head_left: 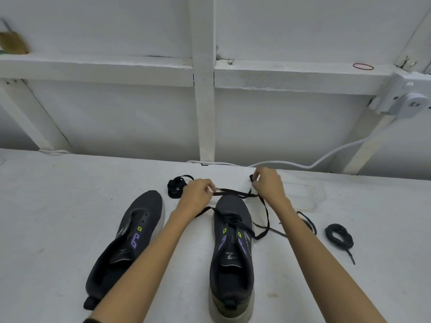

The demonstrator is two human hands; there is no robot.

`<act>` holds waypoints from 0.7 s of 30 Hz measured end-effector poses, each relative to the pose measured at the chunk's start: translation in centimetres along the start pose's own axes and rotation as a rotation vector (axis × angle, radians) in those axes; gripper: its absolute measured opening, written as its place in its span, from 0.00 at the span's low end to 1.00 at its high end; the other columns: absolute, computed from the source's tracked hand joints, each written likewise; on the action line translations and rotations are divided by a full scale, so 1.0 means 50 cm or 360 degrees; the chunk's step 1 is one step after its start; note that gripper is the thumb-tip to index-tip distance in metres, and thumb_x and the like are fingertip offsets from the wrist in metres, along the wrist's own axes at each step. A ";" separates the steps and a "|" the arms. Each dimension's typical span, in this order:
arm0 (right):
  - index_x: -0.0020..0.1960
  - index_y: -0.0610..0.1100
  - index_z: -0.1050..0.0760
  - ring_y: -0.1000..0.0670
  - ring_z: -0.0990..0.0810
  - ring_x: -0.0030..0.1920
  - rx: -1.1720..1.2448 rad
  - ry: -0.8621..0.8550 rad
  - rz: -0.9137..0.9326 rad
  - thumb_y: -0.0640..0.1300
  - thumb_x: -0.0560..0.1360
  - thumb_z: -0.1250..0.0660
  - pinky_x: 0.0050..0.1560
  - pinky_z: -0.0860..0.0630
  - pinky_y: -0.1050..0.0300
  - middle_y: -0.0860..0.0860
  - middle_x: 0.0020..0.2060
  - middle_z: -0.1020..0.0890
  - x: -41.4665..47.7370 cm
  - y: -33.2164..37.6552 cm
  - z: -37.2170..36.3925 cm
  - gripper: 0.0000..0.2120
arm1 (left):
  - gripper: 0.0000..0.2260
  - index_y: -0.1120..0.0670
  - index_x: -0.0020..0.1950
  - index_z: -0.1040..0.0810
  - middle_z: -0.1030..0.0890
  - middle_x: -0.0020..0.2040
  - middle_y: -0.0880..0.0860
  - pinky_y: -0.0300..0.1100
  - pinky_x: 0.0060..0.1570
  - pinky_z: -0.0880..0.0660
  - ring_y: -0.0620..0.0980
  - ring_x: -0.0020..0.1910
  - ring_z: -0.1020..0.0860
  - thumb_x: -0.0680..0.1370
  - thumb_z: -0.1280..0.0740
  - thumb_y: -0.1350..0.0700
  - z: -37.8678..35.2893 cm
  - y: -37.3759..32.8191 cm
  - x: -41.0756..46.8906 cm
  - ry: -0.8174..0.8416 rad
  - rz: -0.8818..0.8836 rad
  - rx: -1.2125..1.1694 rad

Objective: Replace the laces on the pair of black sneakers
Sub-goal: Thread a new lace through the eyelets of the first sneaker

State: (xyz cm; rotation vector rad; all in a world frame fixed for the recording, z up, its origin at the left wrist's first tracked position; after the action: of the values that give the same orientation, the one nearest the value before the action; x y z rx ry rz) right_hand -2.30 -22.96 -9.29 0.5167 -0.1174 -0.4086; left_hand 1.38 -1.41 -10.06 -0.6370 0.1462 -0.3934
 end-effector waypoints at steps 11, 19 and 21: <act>0.59 0.44 0.23 0.45 0.26 0.60 -0.0445 0.0300 0.0353 0.37 0.75 0.38 0.47 0.31 0.55 0.47 0.58 0.24 0.014 0.030 -0.026 0.14 | 0.13 0.51 0.58 0.24 0.26 0.60 0.51 0.46 0.54 0.32 0.54 0.60 0.29 0.74 0.36 0.58 0.021 0.047 -0.005 0.0212 0.0192 0.0904; 0.49 0.47 0.18 0.47 0.21 0.50 -0.0029 0.0368 0.0214 0.52 0.72 0.27 0.44 0.31 0.56 0.49 0.47 0.18 0.015 0.060 -0.096 0.11 | 0.20 0.51 0.64 0.25 0.26 0.60 0.52 0.44 0.44 0.30 0.53 0.59 0.28 0.76 0.41 0.68 -0.055 0.040 0.019 0.0121 -0.0202 0.0667; 0.48 0.48 0.17 0.46 0.21 0.49 -0.0102 0.0370 0.0208 0.51 0.71 0.26 0.43 0.31 0.57 0.49 0.47 0.17 0.021 0.065 -0.097 0.09 | 0.17 0.52 0.60 0.22 0.24 0.56 0.53 0.46 0.44 0.28 0.55 0.56 0.25 0.76 0.39 0.68 -0.049 0.051 0.022 0.0044 -0.0161 0.0566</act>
State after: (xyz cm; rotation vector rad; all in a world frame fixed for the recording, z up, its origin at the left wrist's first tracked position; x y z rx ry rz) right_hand 0.79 -18.62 -11.84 0.4870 0.0852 -0.2216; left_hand 2.57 -1.34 -13.59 -0.2889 0.0678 -0.5119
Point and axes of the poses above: each hand's wrist, its own x-axis towards the middle knuckle, its own z-axis out of the back of the hand, y = z × x, the point moved 3 cm from there along x, towards the middle knuckle
